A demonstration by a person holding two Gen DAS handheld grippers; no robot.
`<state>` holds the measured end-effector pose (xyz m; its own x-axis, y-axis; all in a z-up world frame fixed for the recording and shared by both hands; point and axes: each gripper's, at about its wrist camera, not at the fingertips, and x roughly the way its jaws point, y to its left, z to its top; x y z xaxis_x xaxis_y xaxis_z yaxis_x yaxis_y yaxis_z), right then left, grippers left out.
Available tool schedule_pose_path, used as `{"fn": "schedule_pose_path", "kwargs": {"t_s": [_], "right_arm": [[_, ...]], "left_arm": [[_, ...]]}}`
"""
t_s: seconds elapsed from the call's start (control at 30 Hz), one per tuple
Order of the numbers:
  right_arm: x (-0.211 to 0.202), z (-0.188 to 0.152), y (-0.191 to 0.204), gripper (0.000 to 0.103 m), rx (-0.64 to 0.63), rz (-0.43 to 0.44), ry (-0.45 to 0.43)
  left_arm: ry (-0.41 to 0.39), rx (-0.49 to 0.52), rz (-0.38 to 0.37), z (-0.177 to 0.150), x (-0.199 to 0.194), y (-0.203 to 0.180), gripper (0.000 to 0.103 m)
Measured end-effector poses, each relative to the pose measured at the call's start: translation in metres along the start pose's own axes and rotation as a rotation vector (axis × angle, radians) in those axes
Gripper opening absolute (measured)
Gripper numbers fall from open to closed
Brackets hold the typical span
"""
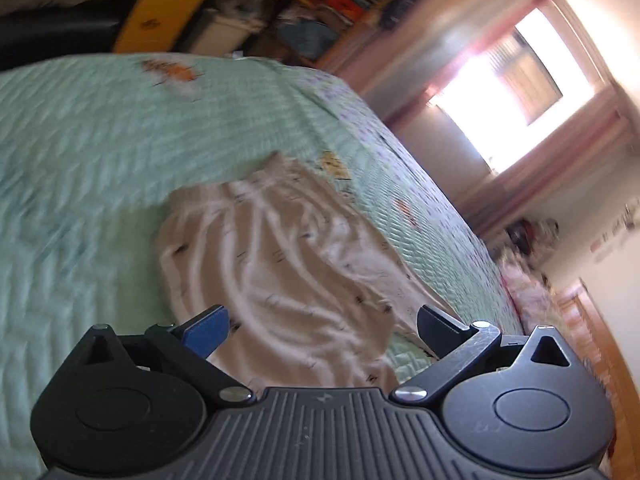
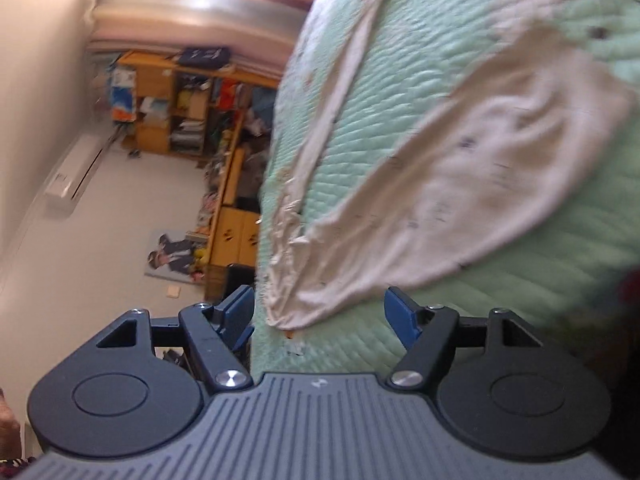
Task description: Fold clothes
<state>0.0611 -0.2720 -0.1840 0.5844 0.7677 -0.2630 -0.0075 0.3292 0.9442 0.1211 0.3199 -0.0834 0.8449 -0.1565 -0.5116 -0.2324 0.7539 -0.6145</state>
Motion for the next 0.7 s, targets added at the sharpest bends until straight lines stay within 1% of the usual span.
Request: {"fn": "schedule_pose_path", "kwargs": {"t_s": [0.07, 0.1, 0.13, 0.17, 0.27, 0.4, 0.57, 0.63, 0.7], "right_arm": [[0.013, 0.009, 0.006, 0.073, -0.039, -0.002, 0.021], [0.020, 0.014, 0.008, 0.073, -0.055, -0.002, 0.029], [0.028, 0.020, 0.010, 0.074, -0.062, 0.007, 0.038], [0.035, 0.024, 0.011, 0.074, -0.070, 0.018, 0.045], [0.058, 0.038, 0.015, 0.075, -0.092, 0.031, 0.058], [0.088, 0.056, 0.015, 0.079, -0.093, 0.038, 0.068], [0.126, 0.073, 0.016, 0.080, -0.096, 0.043, 0.104], [0.136, 0.077, 0.014, 0.080, -0.096, 0.042, 0.119], [0.144, 0.080, 0.011, 0.080, -0.096, 0.040, 0.131]], "left_arm": [[0.017, 0.086, 0.014, 0.018, 0.016, -0.008, 0.100], [0.022, 0.121, 0.034, 0.028, 0.025, -0.011, 0.100], [0.027, 0.153, 0.057, 0.038, 0.033, -0.014, 0.100], [0.037, 0.182, 0.060, 0.049, 0.044, -0.015, 0.100], [0.040, 0.238, 0.138, 0.081, 0.079, -0.014, 0.101], [0.061, 0.300, 0.213, 0.118, 0.128, -0.012, 0.101], [0.094, 0.245, 0.180, 0.154, 0.185, -0.004, 0.101], [0.119, 0.279, 0.190, 0.161, 0.206, -0.005, 0.100], [0.141, 0.345, 0.198, 0.166, 0.224, -0.008, 0.100]]}}
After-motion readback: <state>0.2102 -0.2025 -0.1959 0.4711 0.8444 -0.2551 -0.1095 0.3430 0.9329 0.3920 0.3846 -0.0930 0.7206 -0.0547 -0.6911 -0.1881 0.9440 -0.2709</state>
